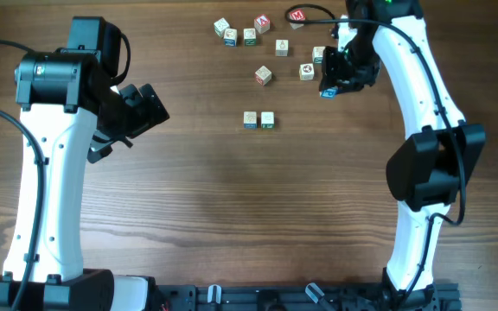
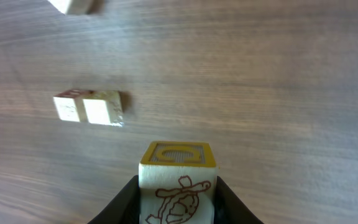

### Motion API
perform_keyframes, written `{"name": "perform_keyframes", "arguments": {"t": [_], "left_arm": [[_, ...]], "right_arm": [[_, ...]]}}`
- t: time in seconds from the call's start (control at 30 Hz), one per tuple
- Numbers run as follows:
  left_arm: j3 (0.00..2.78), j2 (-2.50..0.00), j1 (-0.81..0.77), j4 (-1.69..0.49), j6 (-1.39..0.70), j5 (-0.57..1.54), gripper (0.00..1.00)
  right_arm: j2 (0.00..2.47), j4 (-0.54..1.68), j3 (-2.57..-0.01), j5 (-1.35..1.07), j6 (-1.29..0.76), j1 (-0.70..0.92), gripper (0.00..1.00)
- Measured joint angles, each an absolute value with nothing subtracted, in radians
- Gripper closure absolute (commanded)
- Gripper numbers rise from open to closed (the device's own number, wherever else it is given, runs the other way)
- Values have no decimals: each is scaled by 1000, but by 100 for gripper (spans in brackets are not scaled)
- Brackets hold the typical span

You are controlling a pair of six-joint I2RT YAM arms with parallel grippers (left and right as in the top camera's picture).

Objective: Form a circle
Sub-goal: 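Carry the C block down toward the row of placed blocks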

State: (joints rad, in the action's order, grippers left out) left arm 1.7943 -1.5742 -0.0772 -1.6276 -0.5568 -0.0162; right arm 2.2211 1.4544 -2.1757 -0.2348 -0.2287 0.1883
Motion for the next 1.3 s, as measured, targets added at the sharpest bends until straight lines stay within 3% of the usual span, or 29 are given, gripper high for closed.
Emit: {"name": "perform_keyframes", "arguments": {"t": [0.2,0.5,1.13,1.3], "left_arm": [[1794,-1574,-77,-1628,-557,-16,0],[1794,-1574,-77,-1628,-557,-16,0],[1794,-1574,-77,-1628,-557,-16,0],[1794,-1574,-77,-1628,-557,-16,0]], "right_arm": [[2218,1254,-2027,-168,-230,307,74],[2217,964,-1732,-24,-364,376,75],[2217,898,-1704,-106,-376,375,74],[2217,905,-1704,-116,-360,375,67]]}}
